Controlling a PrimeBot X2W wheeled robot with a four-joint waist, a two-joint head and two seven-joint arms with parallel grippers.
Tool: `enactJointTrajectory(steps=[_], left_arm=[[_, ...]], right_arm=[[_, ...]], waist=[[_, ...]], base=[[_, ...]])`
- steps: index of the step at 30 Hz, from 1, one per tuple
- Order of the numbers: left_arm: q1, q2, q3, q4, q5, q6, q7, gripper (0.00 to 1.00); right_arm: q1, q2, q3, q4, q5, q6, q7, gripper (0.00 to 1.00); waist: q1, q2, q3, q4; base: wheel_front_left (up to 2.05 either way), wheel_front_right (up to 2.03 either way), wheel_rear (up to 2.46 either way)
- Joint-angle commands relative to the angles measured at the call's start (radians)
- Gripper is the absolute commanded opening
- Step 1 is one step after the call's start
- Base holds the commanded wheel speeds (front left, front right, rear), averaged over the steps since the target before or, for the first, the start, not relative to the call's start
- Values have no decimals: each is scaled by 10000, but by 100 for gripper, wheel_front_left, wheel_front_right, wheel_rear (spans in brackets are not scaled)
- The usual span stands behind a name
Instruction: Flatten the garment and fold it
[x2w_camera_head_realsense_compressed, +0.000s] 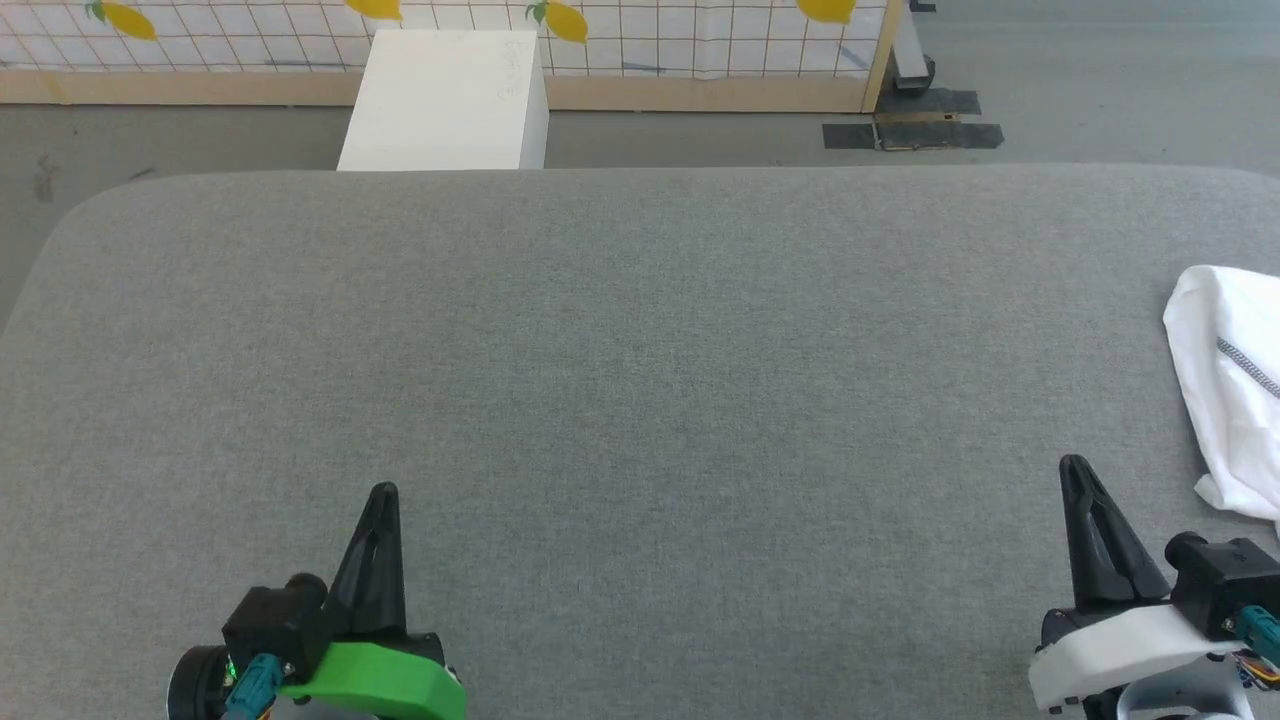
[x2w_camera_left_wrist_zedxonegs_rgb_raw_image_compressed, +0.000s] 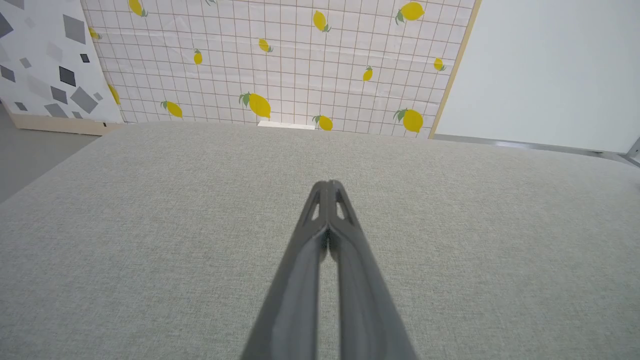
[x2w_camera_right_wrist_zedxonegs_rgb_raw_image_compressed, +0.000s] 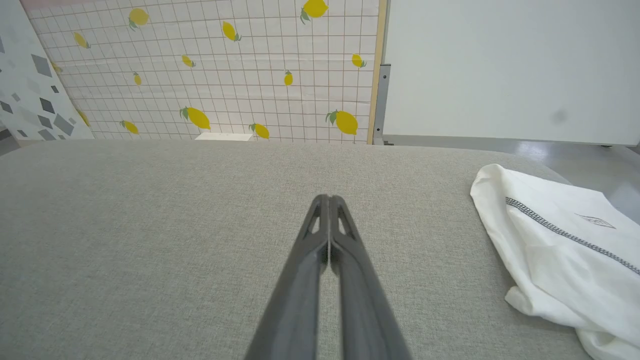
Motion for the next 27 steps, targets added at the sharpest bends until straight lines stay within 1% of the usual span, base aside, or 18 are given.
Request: enactJointTrajectory(steps=[1,27], left_arm=[[-206,-92,55,18,106,-56,75,0],[-433,-274,375,166,749,-172,640,0]], right_arm=[[-189,3,45,32,-79,-5,39,0],[-380,5,344,131,-254,-8,317,0]], waist=[[1,0,-19,-5],[1,0,-331,-80]], base=[[0,0,0],[0,0,0]])
